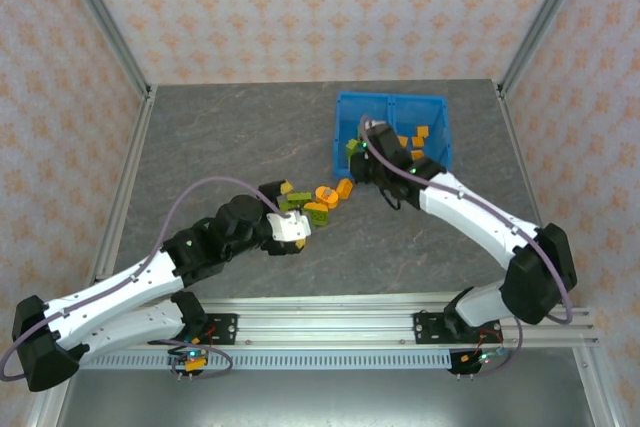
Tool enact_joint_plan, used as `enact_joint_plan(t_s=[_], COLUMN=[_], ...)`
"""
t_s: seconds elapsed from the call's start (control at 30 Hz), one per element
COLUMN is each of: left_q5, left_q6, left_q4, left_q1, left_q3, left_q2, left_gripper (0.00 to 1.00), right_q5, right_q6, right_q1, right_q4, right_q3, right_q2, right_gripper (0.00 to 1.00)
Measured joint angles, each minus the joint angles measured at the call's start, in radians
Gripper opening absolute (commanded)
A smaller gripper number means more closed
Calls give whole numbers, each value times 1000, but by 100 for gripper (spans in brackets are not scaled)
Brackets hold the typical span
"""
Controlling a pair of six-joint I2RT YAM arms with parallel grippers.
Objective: Sort the legos into containers by color
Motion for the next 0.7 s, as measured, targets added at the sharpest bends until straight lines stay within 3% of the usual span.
enact_joint_plan(t_s=[0.33, 0.53, 0.7], left_q5=[-248, -283, -283], left_q6=[-79, -101, -166], left_q4=[43, 53, 53], left_q1=[0, 30, 85], left_q3=[23, 24, 31], left_q2=[14, 14, 14], left_gripper=[100, 100, 100], right_q5=[-45, -67, -79], right_q6=[58, 108, 122], right_q1=[-182, -192, -192], right_q4=[-6, -62, -116], right_q3=[433, 612, 675], right_q2=[470, 663, 686], right_gripper=[19, 40, 44])
